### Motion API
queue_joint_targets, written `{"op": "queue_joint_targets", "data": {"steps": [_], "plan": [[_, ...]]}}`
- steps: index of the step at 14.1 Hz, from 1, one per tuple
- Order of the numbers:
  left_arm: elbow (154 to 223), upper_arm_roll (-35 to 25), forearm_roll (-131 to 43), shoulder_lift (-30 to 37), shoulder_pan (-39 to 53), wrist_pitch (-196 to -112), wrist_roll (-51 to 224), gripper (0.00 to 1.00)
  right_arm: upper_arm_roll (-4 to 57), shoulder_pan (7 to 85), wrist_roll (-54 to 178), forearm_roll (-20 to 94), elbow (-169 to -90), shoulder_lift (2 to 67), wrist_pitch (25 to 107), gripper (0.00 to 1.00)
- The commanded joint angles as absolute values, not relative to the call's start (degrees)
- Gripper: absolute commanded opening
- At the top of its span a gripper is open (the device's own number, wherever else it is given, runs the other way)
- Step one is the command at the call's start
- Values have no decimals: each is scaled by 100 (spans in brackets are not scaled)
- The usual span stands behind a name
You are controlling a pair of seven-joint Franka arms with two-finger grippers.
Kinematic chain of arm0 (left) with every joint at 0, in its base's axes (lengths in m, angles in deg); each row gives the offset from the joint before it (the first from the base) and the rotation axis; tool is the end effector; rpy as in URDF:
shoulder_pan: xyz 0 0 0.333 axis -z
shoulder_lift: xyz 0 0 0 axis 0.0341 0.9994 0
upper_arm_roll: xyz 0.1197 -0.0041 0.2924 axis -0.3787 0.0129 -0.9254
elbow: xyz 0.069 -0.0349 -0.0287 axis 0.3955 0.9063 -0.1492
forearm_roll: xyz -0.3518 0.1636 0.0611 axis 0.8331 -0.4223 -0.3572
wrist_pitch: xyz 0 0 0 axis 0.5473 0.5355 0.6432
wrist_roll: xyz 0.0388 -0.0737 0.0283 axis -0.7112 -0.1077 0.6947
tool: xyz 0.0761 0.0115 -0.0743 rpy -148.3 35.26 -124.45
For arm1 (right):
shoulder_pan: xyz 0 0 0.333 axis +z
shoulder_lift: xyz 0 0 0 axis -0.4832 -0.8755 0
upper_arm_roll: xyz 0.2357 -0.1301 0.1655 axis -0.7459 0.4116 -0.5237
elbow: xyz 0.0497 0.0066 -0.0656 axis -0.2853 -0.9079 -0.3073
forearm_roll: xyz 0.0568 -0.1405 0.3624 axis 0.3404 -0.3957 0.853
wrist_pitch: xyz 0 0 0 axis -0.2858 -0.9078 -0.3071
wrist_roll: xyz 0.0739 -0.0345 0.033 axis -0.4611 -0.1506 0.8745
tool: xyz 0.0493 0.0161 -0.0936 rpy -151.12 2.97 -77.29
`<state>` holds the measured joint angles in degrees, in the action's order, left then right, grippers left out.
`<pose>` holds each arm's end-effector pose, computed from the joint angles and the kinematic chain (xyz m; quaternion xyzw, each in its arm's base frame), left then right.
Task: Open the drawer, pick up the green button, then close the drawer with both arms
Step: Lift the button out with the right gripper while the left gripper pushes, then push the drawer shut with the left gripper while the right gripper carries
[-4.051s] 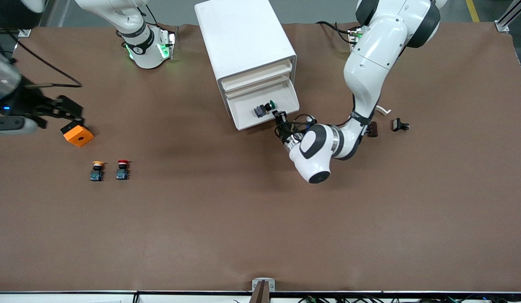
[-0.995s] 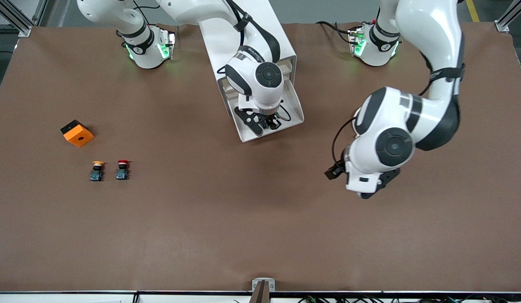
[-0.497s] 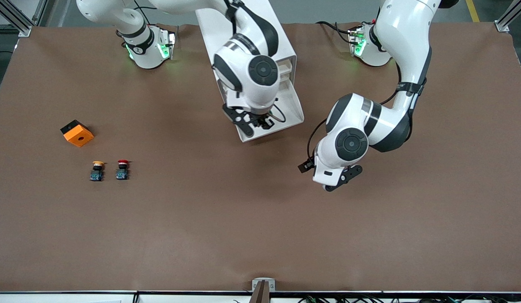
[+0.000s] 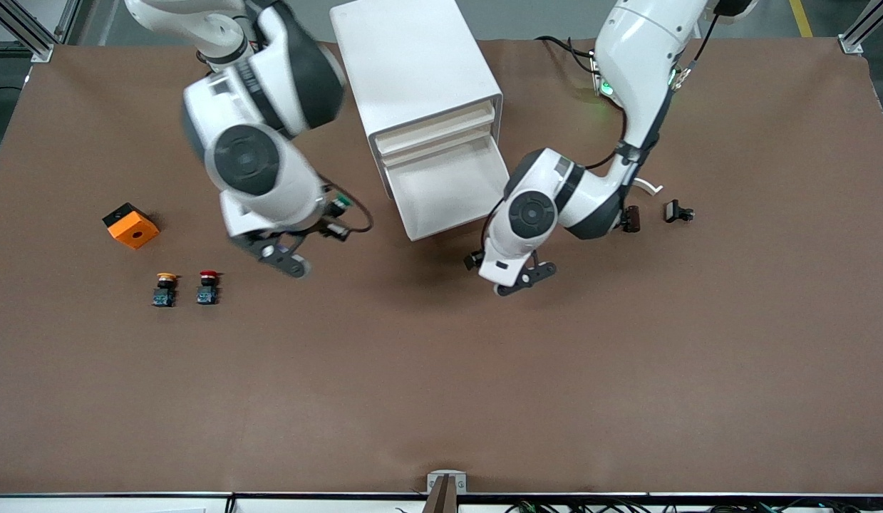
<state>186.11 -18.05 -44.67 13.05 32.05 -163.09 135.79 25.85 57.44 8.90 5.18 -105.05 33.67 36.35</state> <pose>0.5178 -0.4204 0.2337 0.9761 0.1945 -0.0958 0.0151 0.5954 0.2850 0.4795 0.9707 -0.2079 -0.1112 0.0468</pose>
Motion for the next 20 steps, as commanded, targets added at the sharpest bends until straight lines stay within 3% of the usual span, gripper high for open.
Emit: {"op": "queue_joint_targets", "data": {"steps": [1, 4, 7, 14, 20], "plan": [[18832, -1643, -4577, 1210, 3329, -16381, 13454, 100, 2475, 4984, 2569, 504, -10816, 3495, 3682, 17], [19113, -1309, -4560, 1201, 3320, -16328, 13375, 100, 2475, 4481, 3864, 303, -11131, 3487, 4076, 17], [19149, -975, -4489, 1218, 3320, -16100, 13436, 100, 2475, 4112, 4832, 232, -11799, 3539, 4980, 17], [19184, -385, -4147, 1227, 3346, -15616, 13568, 100, 2475, 3953, 5898, 223, -13688, 3741, 7459, 17], [19149, -244, -4173, 1271, 3294, -15607, 13753, 100, 2527, 3953, 5837, 214, -14499, 3689, 8420, 17]]}}
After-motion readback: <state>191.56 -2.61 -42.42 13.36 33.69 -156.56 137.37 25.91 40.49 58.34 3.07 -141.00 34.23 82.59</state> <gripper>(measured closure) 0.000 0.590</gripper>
